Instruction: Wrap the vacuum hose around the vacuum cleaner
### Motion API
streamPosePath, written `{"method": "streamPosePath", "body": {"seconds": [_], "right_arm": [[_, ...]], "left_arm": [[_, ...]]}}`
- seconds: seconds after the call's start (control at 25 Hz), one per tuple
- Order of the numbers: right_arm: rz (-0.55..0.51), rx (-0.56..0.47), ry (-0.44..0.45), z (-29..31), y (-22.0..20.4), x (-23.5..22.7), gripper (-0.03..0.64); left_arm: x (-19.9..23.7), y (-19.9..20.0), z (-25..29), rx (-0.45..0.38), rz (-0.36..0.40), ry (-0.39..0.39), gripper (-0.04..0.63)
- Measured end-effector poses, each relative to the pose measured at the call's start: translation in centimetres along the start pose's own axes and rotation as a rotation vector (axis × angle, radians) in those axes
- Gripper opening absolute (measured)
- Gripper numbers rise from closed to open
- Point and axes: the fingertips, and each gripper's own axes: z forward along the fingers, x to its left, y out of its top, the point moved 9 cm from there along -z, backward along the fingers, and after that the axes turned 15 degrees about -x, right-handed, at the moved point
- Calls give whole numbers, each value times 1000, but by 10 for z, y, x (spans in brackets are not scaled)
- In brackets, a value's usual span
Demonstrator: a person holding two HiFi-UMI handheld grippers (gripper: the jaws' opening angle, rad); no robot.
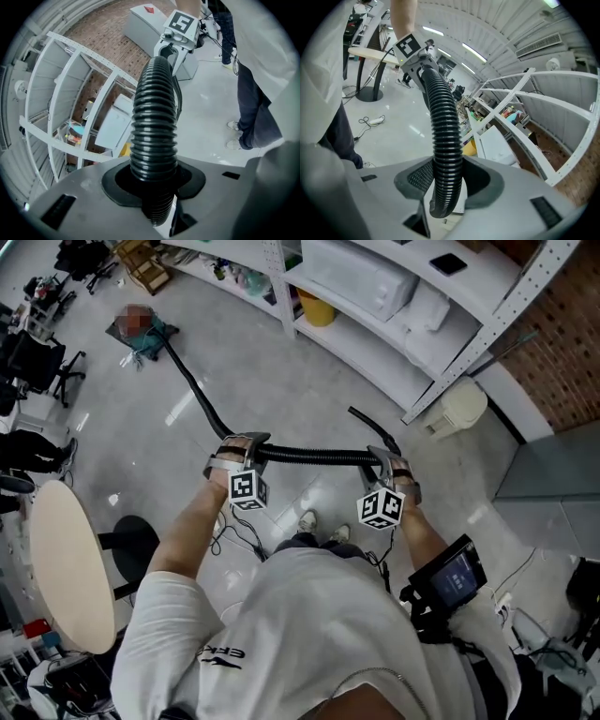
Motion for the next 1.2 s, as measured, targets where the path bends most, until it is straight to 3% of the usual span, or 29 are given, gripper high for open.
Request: {"method": "streamPosePath", "body": {"seconds": [0.36,0.64,0.92,1.2], "right_arm": [[-4,-54,19,-2,32,1,179],[-15,-97,-2,20,60,-3,179],[17,-149,-54,60,91,-15,181],[-5,-200,-20,115,124,-14,227]], "left_arm": [[1,-1,-26,101,-90,114,127],[20,-11,-63,102,-40,179,126],[37,-14,-111,51,-14,236,126],[38,-31,-146,54,-28,260,126]]}}
